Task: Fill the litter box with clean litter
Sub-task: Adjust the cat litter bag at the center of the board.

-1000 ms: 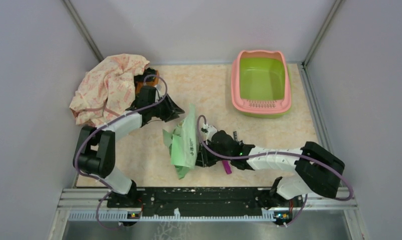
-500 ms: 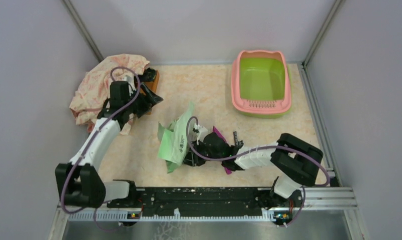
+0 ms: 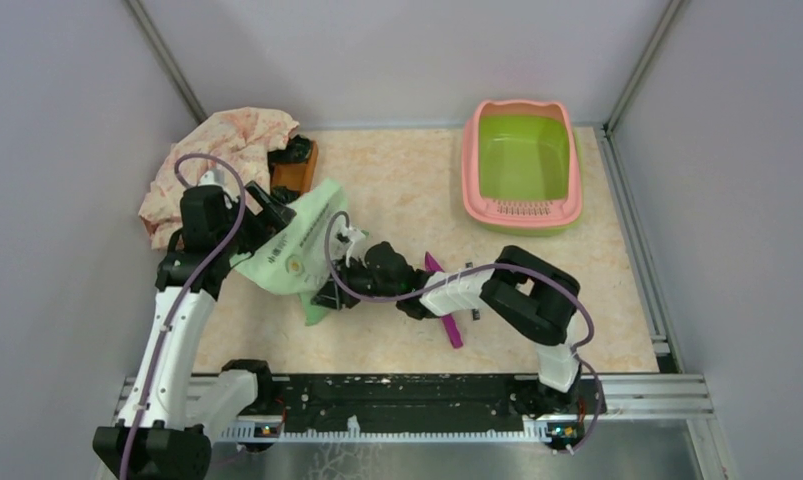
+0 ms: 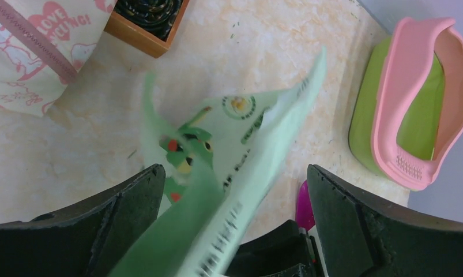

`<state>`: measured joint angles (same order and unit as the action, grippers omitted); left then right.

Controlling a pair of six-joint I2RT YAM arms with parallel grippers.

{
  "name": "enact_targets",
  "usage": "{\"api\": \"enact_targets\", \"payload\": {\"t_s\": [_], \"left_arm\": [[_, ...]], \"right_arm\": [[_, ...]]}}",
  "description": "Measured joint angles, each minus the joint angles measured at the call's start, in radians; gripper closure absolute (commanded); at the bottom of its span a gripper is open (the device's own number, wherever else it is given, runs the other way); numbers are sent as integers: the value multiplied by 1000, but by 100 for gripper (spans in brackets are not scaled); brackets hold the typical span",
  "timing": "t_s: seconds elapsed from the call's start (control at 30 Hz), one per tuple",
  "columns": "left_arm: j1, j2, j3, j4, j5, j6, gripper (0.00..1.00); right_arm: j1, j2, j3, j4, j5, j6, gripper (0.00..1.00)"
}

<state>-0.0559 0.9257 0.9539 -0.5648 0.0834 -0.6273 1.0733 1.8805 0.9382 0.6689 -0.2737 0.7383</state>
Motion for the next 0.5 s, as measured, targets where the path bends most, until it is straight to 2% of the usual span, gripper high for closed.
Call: {"api": "enact_targets", "payload": {"t_s": [0.17, 0.5], "left_arm": [[2, -3, 49, -72, -3, 17, 2], [2, -60, 44, -87, 37, 19, 2]], "right_arm": [[-5, -5, 60, -27, -74, -114, 64], [-54, -369, -9, -375, -142, -406, 62]]}}
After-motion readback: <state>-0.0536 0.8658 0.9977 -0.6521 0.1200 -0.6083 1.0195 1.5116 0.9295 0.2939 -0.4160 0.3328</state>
